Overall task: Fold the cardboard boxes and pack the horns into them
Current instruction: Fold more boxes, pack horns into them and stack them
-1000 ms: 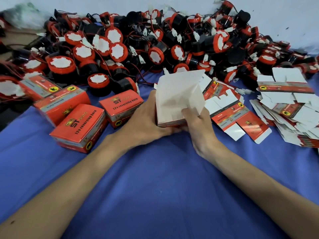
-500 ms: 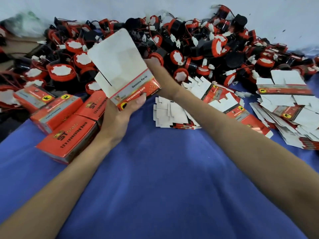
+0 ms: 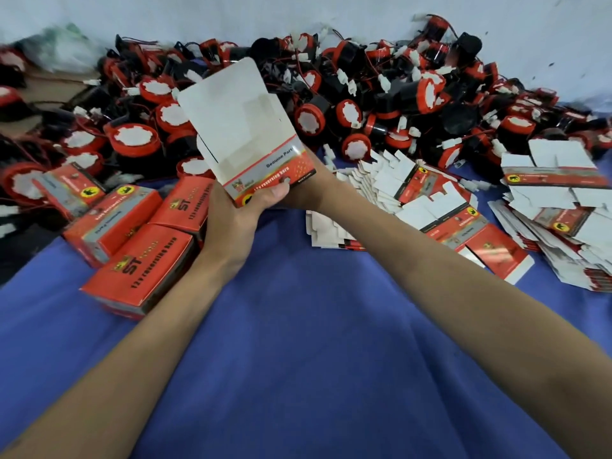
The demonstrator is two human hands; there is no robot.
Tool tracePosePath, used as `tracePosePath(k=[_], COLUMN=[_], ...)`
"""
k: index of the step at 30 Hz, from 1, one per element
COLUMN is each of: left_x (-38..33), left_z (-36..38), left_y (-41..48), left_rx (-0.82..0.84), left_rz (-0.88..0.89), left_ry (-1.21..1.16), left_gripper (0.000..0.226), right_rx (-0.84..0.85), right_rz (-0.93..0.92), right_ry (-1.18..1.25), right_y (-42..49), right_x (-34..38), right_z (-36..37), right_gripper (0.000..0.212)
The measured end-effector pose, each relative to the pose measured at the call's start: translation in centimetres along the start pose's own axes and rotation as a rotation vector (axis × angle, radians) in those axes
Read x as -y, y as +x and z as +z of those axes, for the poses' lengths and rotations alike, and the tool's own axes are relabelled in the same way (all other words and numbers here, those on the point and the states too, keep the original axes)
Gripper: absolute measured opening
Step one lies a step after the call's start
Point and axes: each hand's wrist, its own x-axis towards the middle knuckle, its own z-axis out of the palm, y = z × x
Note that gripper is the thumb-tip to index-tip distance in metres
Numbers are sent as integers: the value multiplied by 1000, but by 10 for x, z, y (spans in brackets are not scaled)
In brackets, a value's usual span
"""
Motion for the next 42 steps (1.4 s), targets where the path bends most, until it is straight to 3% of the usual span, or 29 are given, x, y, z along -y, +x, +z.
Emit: tracePosePath(k=[3,5,8,10,14,17,19,25,30,33,36,39,42], left_x=[0,4,9,12,19,21,20,16,18,19,20,20,20], left_z=[-1,-1,-1,1,4,2,1,1,-1,-1,-2,-4,-4], left_y=[1,3,6,8,8,8,7,5,8,8,6,8,9], left_rx=[8,-2,26,61,88,113,130,155,109,141,165,193,193], left_rz=[-14,-35,-86,-117,-111,-81,-73,-64,-135,-156,-172,-181,-196], left_ry=[-14,-24,75,189,355,455,497,525,497,507,540,539,515], left_gripper=[26,30,62,71,56,59,63,65,53,56,57,55,54], right_rx=[-129,-281,-365,-370,-410,-493,-493,-362,-581,-382,-52,6,30], right_rz=[93,157,378,380,331,179,95,-16,-16,-24,106,134,93], right_ry=[184,439,684,780,722,686,531,292,395,399,59,-188,-181], right_y=[-3,-15,-30,-37,-38,-37,-38,-35,-38,-44,-40,-34,-32], right_x=[-27,-43,-69,-78,-66,-47,-30,-17,-20,-13,-2,-1,-6], right_z=[2,-10,-26,-38,-62,-72,-73,-69,-88,-98,-78,-51,-52], right_gripper=[50,53,44,37,39,33,28,60,57,51,78,88,82])
